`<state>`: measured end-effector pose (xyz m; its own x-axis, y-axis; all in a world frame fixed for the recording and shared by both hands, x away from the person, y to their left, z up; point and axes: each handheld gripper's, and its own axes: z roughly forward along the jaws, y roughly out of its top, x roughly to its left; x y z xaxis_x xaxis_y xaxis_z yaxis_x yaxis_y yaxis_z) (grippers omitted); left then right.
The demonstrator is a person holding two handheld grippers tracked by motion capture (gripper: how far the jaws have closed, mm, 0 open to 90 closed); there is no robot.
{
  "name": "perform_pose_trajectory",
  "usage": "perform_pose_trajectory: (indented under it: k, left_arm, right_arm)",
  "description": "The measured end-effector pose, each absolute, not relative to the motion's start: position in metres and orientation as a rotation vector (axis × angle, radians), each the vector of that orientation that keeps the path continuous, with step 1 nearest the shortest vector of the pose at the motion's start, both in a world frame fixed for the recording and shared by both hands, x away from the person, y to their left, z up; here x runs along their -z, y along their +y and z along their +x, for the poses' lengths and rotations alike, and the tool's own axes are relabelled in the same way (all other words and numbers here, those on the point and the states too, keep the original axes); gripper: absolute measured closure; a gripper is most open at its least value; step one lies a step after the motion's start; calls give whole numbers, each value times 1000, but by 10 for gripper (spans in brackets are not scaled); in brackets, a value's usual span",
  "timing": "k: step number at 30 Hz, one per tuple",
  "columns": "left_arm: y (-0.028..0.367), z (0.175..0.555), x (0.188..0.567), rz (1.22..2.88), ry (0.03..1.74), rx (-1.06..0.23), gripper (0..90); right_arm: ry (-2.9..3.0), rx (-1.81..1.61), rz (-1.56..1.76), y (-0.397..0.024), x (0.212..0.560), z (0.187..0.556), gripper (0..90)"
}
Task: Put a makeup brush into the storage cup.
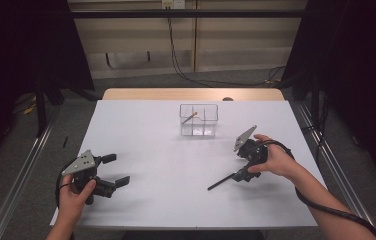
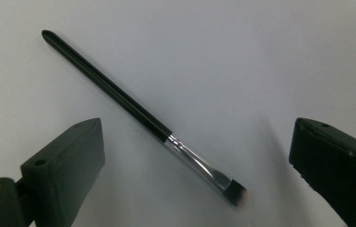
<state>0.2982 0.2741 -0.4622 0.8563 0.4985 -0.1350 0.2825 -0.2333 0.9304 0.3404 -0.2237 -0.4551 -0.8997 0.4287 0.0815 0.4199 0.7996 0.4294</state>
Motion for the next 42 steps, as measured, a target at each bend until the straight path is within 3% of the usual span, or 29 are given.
perform_pose_trajectory:
  k: [31, 42]
  left_arm:
    - [274, 299, 461, 1830, 584, -214, 0]
    - [274, 299, 462, 1829, 584, -201, 0]
  right_arm:
    - [3044, -588, 564, -209, 459, 342, 185]
    - [3045, -567, 518, -207, 459, 340, 296]
